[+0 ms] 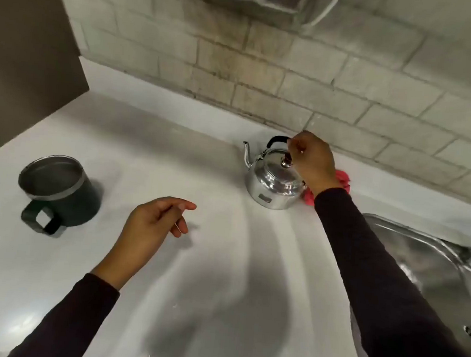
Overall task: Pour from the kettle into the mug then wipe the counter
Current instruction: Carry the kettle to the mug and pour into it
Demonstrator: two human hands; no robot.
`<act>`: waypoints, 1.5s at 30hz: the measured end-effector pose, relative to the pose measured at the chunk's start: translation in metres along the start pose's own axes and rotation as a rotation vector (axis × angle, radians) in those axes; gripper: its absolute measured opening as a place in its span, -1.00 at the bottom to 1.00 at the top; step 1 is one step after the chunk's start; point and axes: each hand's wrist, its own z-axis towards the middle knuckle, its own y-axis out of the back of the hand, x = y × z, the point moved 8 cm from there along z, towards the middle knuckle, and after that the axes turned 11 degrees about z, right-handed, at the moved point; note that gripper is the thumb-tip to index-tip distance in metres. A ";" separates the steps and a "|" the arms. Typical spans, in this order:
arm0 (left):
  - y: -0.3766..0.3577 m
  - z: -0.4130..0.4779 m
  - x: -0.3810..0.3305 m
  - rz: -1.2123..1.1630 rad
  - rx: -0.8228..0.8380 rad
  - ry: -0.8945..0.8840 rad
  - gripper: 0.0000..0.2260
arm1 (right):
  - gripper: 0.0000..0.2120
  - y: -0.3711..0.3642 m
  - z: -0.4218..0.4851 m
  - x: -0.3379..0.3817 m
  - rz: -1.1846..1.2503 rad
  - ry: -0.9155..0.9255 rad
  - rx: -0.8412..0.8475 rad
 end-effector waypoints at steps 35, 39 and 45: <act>0.030 -0.012 0.000 -0.067 0.007 -0.050 -0.72 | -0.50 0.017 0.021 0.024 -0.120 -0.109 -0.002; 0.048 -0.019 -0.005 -0.097 -0.029 -0.084 -0.71 | -0.44 0.054 0.014 0.090 -0.055 -0.060 -0.083; 0.088 -0.031 -0.013 -0.148 -0.074 -0.136 -0.67 | -0.69 0.070 -0.020 0.174 0.146 0.038 -0.071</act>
